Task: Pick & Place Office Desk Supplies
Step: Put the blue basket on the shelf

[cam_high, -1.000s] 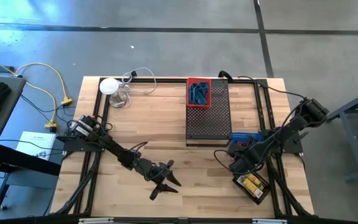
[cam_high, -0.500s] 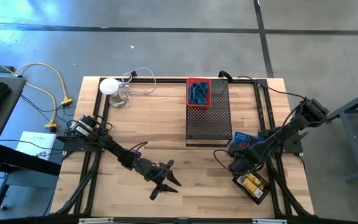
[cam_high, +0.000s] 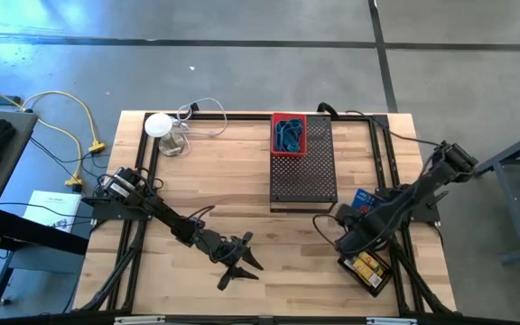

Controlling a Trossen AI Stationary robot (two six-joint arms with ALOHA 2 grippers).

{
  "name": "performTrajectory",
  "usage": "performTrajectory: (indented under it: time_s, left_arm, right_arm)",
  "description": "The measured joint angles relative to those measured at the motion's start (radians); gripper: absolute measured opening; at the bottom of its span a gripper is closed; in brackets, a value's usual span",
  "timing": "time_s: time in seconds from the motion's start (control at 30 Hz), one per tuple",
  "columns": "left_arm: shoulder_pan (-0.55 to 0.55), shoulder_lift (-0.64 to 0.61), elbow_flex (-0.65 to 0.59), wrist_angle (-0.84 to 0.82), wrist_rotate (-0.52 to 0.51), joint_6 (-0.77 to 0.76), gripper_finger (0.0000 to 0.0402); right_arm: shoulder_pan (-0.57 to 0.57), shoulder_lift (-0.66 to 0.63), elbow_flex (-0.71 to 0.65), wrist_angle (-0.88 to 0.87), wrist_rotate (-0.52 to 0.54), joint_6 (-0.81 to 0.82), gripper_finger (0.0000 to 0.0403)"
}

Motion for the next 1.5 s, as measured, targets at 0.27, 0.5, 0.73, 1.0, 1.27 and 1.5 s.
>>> performTrajectory:
  time_s: [0.27,0.5,0.73,1.0,1.27,1.5]
  left_arm:
    - [-0.002,0.000,0.000,0.000,0.003,-0.003,0.0136]
    - [-0.002,0.000,0.000,0.000,0.003,-0.003,0.0136]
    - [-0.005,0.000,0.000,-0.008,0.006,-0.003,0.0136]
    - [-0.005,0.000,0.000,-0.025,0.006,-0.003,0.0136]
    - [-0.005,0.000,0.000,-0.066,0.006,-0.005,0.0136]
    - [-0.005,0.000,0.000,-0.076,0.006,-0.006,0.0136]
  right_arm:
    - [0.066,0.000,0.162,-0.135,0.012,0.081,0.0003]
    - [0.072,0.000,0.276,-0.153,0.114,0.062,0.0003]
    - [0.010,0.071,0.424,-0.150,0.251,-0.088,0.0003]
    - [-0.167,0.233,0.628,-0.109,0.297,-0.414,0.0003]
    - [-0.316,0.355,0.743,-0.008,0.292,-0.653,0.0003]
    - [-0.366,0.391,0.749,0.044,0.233,-0.746,0.0003]
